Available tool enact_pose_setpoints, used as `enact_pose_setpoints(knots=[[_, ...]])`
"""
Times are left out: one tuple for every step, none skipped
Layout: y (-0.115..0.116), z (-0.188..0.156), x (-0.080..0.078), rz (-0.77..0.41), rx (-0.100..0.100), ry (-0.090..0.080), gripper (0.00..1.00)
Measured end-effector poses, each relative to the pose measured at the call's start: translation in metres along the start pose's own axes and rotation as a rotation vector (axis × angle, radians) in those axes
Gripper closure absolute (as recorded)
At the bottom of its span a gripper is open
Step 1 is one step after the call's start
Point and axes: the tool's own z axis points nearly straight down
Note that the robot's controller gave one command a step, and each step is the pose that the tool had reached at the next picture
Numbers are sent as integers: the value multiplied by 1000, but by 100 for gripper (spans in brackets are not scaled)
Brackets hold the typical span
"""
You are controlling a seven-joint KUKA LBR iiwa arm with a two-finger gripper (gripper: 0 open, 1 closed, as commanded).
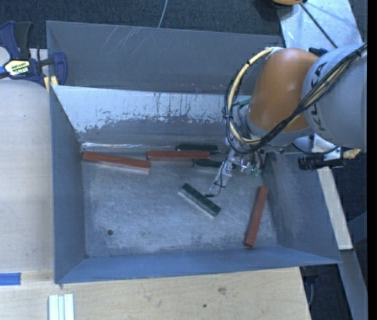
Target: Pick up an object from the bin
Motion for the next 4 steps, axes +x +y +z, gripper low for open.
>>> enact_pose_setpoints(knots=[[6, 51, 32, -108, 0, -3, 0], [5, 65, 44, 142, -2, -4, 100], [5, 65, 44, 142, -2, -4, 100], [4, 62, 45, 141, -1, -1, 100]])
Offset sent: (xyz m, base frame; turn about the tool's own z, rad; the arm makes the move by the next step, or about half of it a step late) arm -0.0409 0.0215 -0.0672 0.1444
